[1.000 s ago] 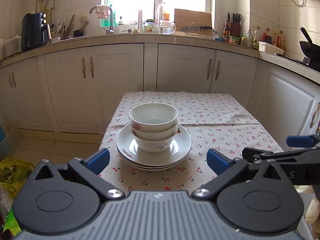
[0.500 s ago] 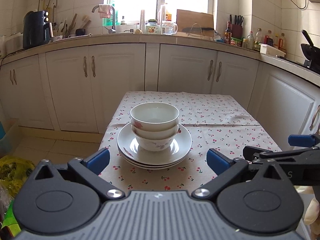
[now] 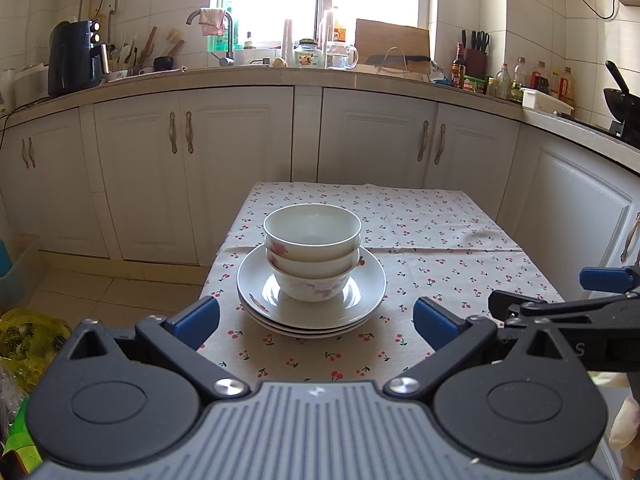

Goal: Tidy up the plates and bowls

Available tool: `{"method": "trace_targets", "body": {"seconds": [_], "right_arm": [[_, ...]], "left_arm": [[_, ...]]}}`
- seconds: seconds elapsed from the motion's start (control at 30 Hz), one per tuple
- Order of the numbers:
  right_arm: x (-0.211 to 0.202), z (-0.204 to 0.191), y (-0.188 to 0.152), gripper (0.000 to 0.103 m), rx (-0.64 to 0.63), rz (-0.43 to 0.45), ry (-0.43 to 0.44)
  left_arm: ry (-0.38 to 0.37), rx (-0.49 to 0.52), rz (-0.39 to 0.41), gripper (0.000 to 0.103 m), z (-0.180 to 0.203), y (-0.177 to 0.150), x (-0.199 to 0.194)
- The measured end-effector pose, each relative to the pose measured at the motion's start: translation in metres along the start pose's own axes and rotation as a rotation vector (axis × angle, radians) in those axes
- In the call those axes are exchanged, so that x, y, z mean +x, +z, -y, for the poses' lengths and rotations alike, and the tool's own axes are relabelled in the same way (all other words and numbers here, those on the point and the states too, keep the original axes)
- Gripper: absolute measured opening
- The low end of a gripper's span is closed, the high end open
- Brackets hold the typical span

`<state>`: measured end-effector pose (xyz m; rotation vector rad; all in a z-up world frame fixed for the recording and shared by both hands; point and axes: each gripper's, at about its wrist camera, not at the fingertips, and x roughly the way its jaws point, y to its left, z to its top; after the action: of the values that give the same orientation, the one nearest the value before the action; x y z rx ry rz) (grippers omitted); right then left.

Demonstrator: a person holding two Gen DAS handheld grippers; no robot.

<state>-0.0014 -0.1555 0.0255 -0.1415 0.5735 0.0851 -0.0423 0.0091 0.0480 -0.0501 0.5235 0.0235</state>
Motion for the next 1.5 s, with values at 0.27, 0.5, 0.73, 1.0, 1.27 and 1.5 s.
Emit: {"method": "trace_targets", "body": {"seconds": [0.27,0.5,0.73,1.0,1.27,1.5], "right_arm": [[-0.0001,-0.0003,0.0007,0.103,-0.004,0.003,-0.007],[-0.0015,-0.0012,0.0005,0.103,-0.010,0.009,-0.017],[-0.0018,-0.0010,0.0008,0.103,-0.011,0.011,-0.021],[-0.0021,-0.0009,0.0007,0.103,-0.014,0.013,-0.025],[-0.0030,-0.0011,0.0006,0.103,-0.015,0.016,-0.032],[-0.0025,-0.0018,0.0008,0.103,-0.016,0.013,-0.034]], "left_arm": [[0.000,0.001,0.000,0.102,-0.0004,0.0001,0.0002],[0.003,-0.001,0.000,0.102,-0.0009,-0.0006,-0.0007],[0.004,-0.001,0.000,0.102,-0.0002,-0.0007,-0.0009],[0.004,-0.001,0.000,0.102,-0.0004,-0.0006,-0.0009],[0.007,-0.002,0.000,0.102,0.0003,-0.0006,-0.0015],[0.015,-0.003,-0.002,0.102,0.0026,-0.0013,-0.0034]]}}
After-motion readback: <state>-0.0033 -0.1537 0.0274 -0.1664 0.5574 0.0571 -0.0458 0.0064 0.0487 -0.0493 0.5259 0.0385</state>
